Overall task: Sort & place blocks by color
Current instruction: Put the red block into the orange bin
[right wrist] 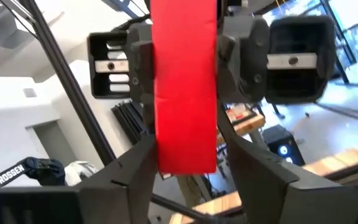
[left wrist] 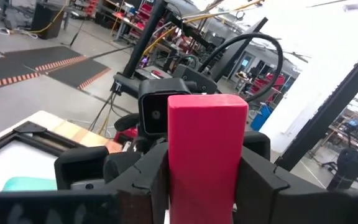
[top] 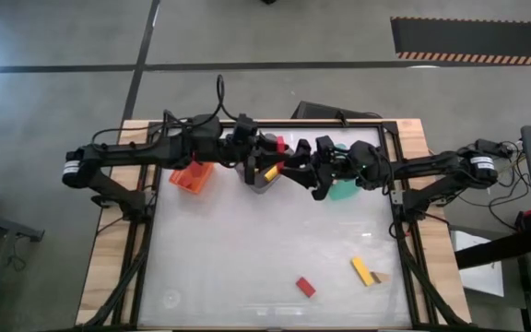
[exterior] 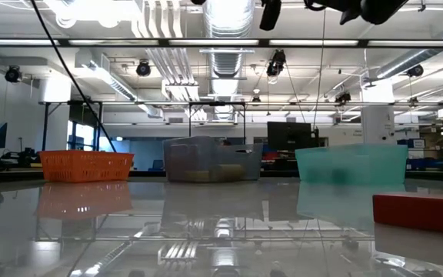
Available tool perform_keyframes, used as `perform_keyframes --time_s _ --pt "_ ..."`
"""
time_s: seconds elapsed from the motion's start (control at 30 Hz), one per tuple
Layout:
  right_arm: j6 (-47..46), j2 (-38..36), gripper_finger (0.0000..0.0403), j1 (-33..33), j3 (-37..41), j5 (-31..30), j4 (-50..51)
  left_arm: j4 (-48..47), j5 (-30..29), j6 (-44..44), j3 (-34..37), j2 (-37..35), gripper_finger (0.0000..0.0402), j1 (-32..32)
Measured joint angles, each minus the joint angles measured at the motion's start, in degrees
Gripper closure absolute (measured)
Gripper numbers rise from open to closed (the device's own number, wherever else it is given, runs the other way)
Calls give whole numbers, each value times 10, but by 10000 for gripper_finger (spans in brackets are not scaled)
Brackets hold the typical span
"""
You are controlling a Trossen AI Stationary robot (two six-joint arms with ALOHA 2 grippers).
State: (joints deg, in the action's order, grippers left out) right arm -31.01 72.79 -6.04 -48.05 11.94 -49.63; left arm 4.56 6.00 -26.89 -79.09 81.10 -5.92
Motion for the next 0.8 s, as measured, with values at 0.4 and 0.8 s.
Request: perform_keyframes --time_s 0.4,0.8 --pt "-20 -71 200 -10 -4 -2 188 -198 -1 -34 0 -27 283 -36" --pt "-19 -160 220 -11 -4 -49 368 -536 -11 -43 0 -24 283 -131"
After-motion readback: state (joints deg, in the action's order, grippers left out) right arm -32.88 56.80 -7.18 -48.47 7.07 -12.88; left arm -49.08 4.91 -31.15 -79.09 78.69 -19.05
